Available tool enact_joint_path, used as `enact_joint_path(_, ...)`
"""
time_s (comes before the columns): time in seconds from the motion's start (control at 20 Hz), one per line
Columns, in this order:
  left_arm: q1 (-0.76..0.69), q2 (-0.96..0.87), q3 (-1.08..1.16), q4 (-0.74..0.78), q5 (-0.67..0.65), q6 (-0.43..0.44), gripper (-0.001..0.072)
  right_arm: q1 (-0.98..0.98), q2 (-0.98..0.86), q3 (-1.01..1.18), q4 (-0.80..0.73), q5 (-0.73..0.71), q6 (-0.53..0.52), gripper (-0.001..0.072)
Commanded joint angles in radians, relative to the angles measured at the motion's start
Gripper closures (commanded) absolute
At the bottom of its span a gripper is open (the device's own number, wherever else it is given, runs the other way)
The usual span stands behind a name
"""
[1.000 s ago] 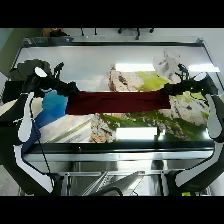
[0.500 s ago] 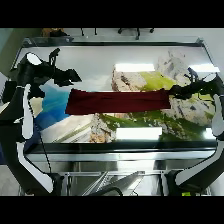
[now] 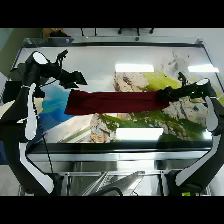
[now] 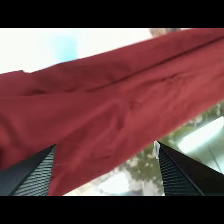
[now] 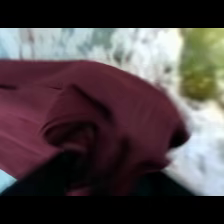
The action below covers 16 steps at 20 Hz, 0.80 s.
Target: Fold the shirts.
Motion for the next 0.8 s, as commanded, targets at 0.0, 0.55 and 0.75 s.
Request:
enact_joint_path(0.0,-0.065,0.0,-0.003,0.005,0.023,-0.002,0.0144,0.02,-0.011,0.0,-0.008,0.002,-0.038,0.0452)
enact_joint_path(0.55,-0.433,-0.141,-0.135,-0.003,0.51,-0.141,0.0695,-0.015,0.248,0.031,0.138,0.332,-0.045,0.0692)
enact_joint_path(0.75,-0.57,-0.293,0.007,-0.003,0.542,-0.24,0.0695,-0.043,0.417,0.047,0.294,0.348,-0.064,0.0692)
